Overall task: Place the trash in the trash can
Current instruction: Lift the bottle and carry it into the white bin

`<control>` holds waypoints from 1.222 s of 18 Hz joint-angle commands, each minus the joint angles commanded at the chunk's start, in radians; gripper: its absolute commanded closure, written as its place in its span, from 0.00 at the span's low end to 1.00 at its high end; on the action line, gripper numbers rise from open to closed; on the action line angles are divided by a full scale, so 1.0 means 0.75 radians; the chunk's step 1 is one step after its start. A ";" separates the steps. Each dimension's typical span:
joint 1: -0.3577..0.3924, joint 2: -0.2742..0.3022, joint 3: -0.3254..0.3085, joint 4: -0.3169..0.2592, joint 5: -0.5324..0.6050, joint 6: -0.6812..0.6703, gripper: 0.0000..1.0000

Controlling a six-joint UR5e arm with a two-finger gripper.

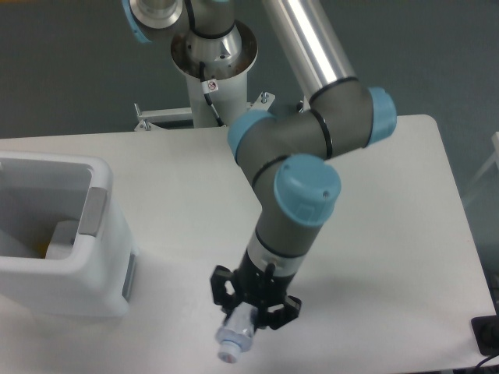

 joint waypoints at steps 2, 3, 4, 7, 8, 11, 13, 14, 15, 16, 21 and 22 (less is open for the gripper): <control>0.010 0.025 0.002 0.035 -0.139 -0.020 0.67; 0.012 0.035 0.008 0.047 -0.205 -0.033 0.67; 0.020 0.049 0.010 0.055 -0.256 -0.045 0.67; 0.029 0.102 0.010 0.078 -0.381 -0.067 0.67; 0.029 0.119 0.010 0.078 -0.420 -0.068 0.67; 0.029 0.182 0.008 0.092 -0.528 -0.068 0.67; 0.023 0.207 0.004 0.106 -0.571 -0.070 0.67; 0.012 0.221 -0.006 0.106 -0.596 -0.070 0.67; 0.008 0.227 -0.016 0.106 -0.628 -0.070 0.67; -0.004 0.229 -0.022 0.106 -0.659 -0.070 0.67; -0.147 0.231 -0.051 0.125 -0.665 -0.072 0.66; -0.169 0.227 -0.055 0.127 -0.663 -0.070 0.65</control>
